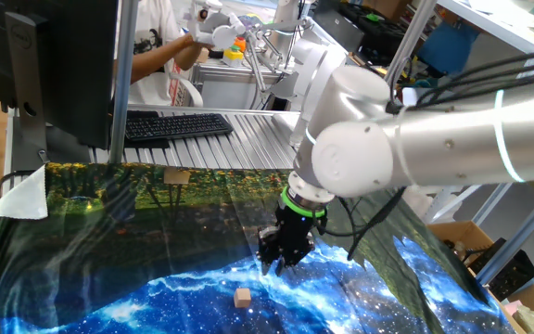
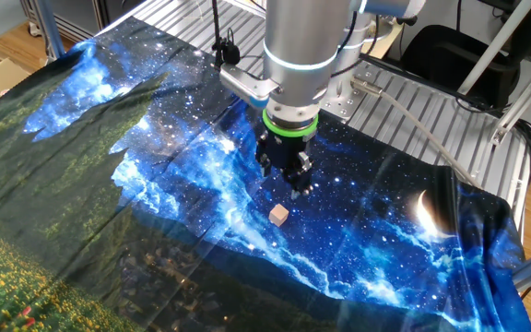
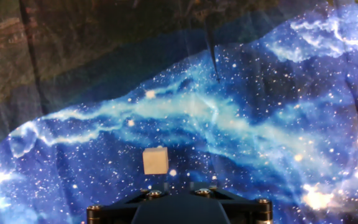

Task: Pick up the small block on the left and move it to the right

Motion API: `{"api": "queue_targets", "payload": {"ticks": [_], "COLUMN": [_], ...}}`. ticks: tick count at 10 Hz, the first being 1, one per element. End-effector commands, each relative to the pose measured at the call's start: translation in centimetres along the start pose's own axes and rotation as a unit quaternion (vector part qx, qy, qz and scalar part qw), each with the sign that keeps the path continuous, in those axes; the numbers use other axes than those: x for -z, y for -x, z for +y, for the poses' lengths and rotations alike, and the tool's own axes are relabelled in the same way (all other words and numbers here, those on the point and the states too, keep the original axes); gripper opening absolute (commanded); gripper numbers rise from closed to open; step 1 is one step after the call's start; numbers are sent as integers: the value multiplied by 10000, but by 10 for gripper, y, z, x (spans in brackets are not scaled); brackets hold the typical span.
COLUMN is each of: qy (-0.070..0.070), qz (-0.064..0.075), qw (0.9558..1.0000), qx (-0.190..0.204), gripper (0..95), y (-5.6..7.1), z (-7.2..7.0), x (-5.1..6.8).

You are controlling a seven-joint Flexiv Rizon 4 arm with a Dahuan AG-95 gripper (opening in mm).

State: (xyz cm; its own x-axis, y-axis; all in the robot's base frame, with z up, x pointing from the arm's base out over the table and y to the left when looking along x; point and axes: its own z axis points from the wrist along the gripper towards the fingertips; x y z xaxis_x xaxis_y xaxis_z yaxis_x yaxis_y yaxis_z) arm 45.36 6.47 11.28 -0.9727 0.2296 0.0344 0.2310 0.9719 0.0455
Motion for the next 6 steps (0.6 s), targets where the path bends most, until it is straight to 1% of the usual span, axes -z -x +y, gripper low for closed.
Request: {"api": "queue_targets", "payload": {"ticks": [1,2,4,6], "qy": [78,105,66,66], "qz": [-58,-15,-14,-24], "qw": [9999,9999,9999,9999], "qx": [26,54,87,78], "gripper": [0,0,0,0], "y": [-1,-1,-3,-3], "z": [-5,-7,-10,-10], "x": [3,5,7,7]}}
